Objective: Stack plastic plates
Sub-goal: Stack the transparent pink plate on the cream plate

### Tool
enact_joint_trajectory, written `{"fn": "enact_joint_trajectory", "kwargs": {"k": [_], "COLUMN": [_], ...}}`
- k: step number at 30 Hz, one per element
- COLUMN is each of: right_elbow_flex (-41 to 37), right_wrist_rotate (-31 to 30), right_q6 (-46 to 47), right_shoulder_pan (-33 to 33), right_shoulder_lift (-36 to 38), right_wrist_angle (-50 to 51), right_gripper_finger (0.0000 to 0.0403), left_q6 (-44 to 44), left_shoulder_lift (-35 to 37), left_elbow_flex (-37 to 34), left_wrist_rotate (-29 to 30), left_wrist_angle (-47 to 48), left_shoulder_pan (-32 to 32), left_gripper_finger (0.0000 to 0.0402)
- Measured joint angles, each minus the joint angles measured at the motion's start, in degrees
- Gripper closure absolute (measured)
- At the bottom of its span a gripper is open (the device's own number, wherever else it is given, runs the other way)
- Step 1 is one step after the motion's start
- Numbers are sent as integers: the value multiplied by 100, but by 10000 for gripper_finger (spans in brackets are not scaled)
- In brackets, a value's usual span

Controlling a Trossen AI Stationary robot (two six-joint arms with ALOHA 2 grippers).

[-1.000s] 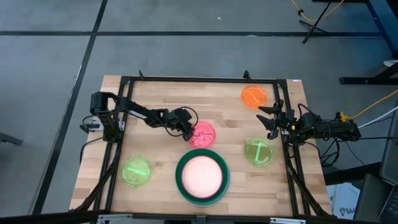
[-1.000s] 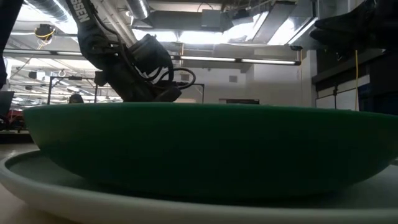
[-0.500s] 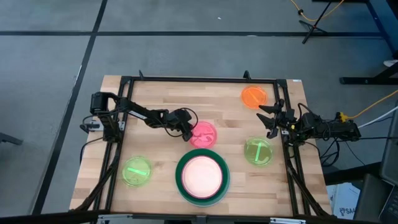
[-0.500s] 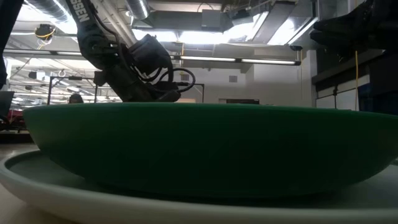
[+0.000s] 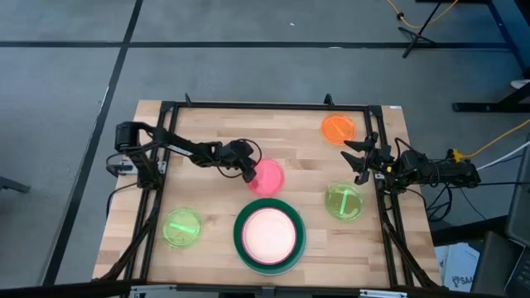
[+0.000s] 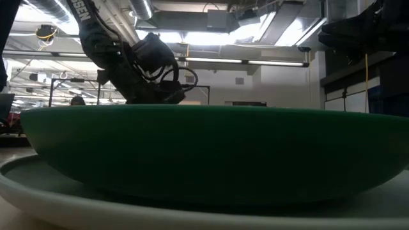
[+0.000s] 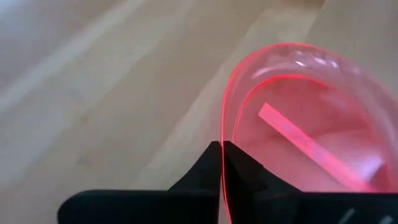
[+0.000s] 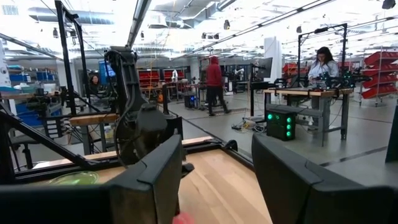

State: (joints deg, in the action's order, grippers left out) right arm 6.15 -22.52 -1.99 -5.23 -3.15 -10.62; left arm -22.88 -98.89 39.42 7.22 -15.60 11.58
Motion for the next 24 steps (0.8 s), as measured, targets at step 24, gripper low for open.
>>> {"fn": "enact_joint_trajectory", "kwargs": {"k": [24], "right_elbow_flex": [0], "right_wrist_rotate": [0], "right_q6": [19], "right_shoulder_pan": [2], "right_shoulder_lift": [-1], "right_wrist_angle": [18], "right_gripper_finger": [214], "left_q6": [298], "left_shoulder_lift": [2280], "left_elbow_flex": [4], "left_wrist_rotate": [-494], "left_wrist_angle": [571], "left_shoulder_pan": [-676], "left_gripper_finger": [400]}}
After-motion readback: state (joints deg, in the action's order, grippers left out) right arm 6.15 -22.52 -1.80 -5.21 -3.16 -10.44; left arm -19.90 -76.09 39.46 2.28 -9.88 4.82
